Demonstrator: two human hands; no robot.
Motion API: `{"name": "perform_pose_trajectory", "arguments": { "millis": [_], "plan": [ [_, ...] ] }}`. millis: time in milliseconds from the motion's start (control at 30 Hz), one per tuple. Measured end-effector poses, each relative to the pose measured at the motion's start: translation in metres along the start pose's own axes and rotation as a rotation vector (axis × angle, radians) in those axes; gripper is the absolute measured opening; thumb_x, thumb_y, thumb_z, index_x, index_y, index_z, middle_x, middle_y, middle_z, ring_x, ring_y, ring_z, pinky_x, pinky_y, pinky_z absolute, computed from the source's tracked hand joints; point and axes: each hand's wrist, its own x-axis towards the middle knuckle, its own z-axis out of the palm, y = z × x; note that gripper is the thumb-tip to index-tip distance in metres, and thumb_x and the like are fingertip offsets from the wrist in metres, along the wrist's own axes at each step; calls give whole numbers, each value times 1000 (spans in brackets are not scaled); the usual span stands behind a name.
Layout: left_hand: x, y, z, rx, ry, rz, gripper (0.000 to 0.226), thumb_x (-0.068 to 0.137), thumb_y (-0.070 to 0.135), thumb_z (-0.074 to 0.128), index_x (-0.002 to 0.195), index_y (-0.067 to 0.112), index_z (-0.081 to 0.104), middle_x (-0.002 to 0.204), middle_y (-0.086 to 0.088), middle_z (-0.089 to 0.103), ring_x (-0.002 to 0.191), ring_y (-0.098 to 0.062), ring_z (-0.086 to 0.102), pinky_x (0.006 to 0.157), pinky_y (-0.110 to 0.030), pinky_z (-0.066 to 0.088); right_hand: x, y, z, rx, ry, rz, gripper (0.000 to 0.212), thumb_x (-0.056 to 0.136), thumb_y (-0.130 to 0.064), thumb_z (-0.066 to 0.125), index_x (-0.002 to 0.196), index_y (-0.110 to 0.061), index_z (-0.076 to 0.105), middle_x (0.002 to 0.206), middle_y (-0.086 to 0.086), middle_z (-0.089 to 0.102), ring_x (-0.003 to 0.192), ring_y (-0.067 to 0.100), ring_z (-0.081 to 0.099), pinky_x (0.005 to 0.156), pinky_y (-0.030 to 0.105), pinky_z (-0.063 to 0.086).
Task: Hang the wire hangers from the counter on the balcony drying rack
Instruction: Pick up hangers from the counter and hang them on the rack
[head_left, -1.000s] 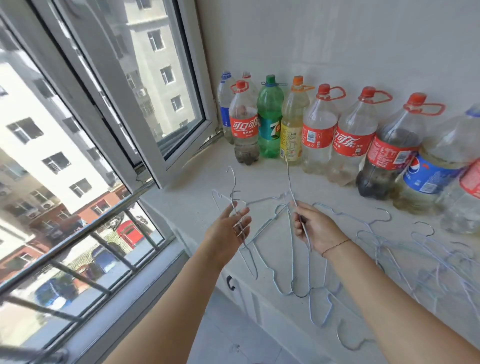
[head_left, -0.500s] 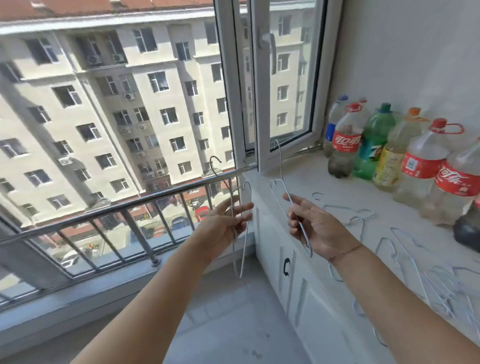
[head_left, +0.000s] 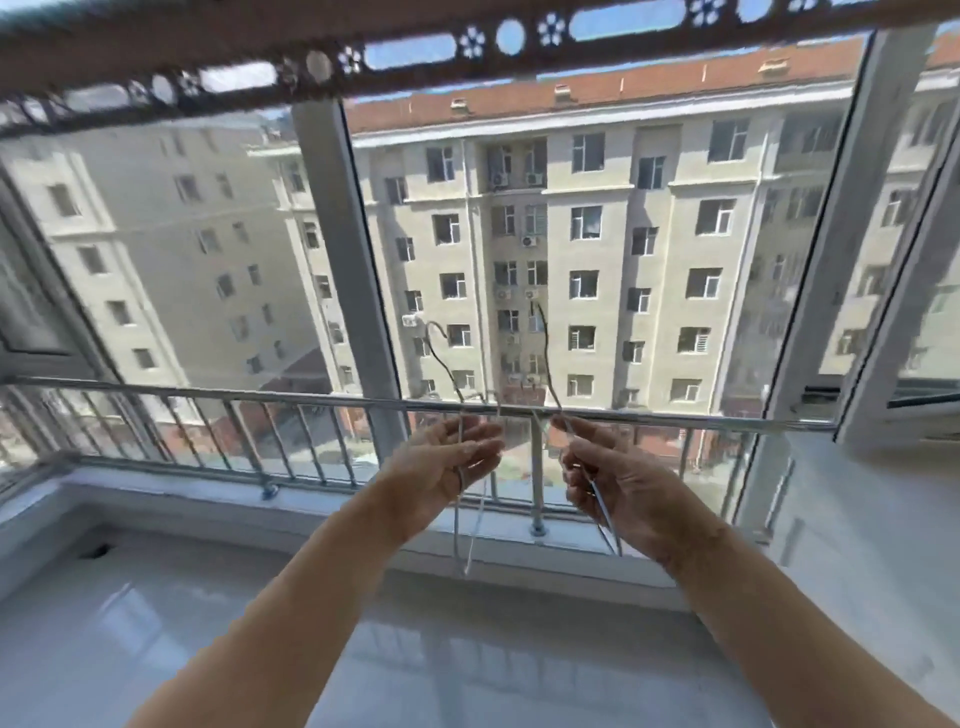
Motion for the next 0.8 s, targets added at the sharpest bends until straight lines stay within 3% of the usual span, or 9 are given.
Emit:
{"name": "perform_pose_trajectory", "arguments": {
  "millis": [133,267,500,600,800],
  "plan": [
    [-50,66,-75,-11,111,113,21,93,-7,40,106,0,56,87,-15,71,74,-22,68,71,-32,59,36,34,98,19,-120,32,25,78,-5,58,98,-13,69,61,1,56,52,10,49,48,18,43],
    [-96,133,-146,16,175,159,24,96,-1,41,114,6,54,88,-14,70,67,-21,66,61,-30,58,76,68,193,30,-231,37,46,65,-10,71,110,-10,66,65,2,56,54,11,52,49,19,45],
    [-148,233,-249,168,331,234,34,96,4,43,129,3,51,88,-11,70,49,-10,54,43,-19,43,137,107,336,5,-390,24,39,76,-7,58,115,-8,62,68,3,53,54,10,52,50,18,47],
    [-153,269,-285,127,368,290,34,95,1,42,127,2,51,95,-17,68,51,-10,50,43,-20,42,163,115,381,-29,-432,19,38,77,-6,59,116,-8,63,70,3,52,55,10,52,51,18,48],
    [-141,330,-338,84,417,393,26,93,0,43,115,2,58,85,-14,67,47,-10,50,41,-20,41,227,123,444,-114,-491,-25,28,85,-3,56,110,-9,67,68,2,56,54,9,53,51,18,47]
  ]
}}
